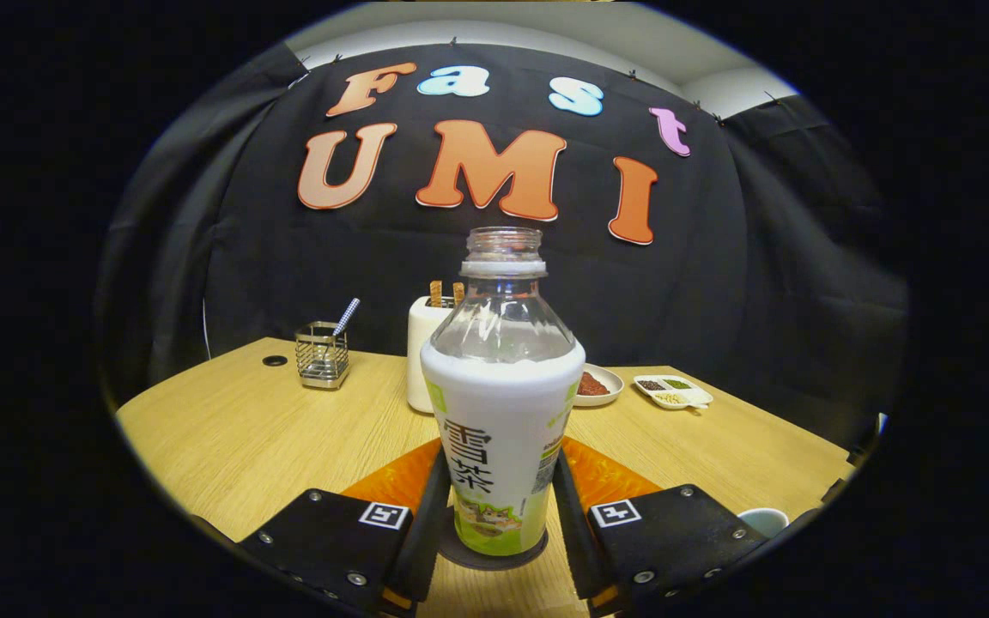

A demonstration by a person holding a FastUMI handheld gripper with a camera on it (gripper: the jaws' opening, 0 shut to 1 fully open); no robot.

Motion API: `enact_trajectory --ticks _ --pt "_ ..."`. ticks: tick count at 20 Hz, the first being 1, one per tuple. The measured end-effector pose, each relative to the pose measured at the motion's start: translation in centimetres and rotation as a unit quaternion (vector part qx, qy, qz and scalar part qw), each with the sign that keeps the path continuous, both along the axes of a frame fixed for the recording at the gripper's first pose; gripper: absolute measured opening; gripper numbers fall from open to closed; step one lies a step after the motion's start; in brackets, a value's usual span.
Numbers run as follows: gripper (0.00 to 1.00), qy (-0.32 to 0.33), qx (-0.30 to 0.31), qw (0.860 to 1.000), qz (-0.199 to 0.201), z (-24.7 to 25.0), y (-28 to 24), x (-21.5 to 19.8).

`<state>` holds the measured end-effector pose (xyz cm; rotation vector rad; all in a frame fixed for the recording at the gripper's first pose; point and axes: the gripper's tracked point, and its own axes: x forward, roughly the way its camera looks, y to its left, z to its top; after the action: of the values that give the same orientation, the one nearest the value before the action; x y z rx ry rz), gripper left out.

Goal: Take the bottle from table, then pour the juice into the cup, finally place the bottle on the coaster

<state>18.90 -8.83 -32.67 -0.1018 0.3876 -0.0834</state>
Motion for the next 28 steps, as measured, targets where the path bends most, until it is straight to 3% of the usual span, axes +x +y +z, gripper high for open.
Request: enact_trajectory --ticks 8,13,20,28 --pt "0.68 0.028 0.038 0.999 0.003 -1.9 0.5 0.6" --pt "0.96 0.002 0.076 0.997 -0.004 0.2 0.7 -0.2" --pt "0.97 -0.059 0.109 0.992 -0.030 6.9 0.3 -4.3" --pt "0.97 -0.116 0.104 0.988 0.010 16.8 5.4 -10.1"
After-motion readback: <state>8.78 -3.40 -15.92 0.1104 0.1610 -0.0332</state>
